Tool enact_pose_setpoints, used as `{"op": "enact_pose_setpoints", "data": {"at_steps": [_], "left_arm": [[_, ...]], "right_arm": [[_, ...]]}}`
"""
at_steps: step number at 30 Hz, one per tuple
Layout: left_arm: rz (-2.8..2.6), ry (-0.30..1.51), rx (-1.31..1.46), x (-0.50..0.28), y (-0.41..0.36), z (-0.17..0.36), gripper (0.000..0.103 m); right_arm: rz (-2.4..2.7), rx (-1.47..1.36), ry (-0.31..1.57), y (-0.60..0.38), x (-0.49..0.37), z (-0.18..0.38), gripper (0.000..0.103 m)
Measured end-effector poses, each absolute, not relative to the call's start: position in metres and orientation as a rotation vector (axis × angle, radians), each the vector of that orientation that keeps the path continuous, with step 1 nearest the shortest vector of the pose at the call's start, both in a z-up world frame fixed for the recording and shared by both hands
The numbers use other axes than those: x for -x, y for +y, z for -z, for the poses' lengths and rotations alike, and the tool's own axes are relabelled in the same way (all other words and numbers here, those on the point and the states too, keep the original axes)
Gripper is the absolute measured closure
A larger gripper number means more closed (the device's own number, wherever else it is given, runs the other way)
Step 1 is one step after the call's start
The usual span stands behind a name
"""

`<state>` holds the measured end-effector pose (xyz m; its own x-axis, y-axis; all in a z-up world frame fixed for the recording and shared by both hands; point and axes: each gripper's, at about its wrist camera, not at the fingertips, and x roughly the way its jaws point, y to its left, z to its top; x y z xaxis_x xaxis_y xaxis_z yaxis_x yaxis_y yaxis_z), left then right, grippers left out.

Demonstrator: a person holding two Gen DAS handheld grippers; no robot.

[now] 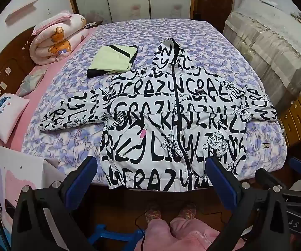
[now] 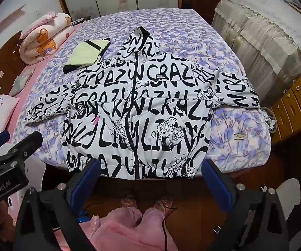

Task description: Fold large clothes

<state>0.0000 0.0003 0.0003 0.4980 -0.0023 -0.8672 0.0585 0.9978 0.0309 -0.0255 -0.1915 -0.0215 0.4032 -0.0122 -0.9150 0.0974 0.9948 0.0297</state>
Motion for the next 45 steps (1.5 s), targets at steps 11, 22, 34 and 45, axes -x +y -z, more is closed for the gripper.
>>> {"op": "enact_pose_setpoints", "data": {"at_steps": [11, 22, 34, 45], "left_arm": [[0.034, 1.038, -0.063, 0.000, 0.001, 0.000, 0.001], [0.037, 1.042, -0.064, -0.002, -0.001, -0.002, 0.001], [0.038, 1.042, -0.062, -0.001, 0.000, -0.001, 0.001], [0.051, 1.034, -0.056, -0.001, -0.006, -0.007, 0.001]], "right_arm": [[0.067, -0.083, 1.154, -0.193, 0.026, 0.022, 0.005], [0.069, -0.085, 1.157, -0.194, 0.026, 0.025, 0.005], [0.068, -0.087, 1.159, -0.197, 0.023, 0.024, 0.005], [0.070, -0.082, 1.154, -0.209, 0.024, 0.028, 0.005]]}}
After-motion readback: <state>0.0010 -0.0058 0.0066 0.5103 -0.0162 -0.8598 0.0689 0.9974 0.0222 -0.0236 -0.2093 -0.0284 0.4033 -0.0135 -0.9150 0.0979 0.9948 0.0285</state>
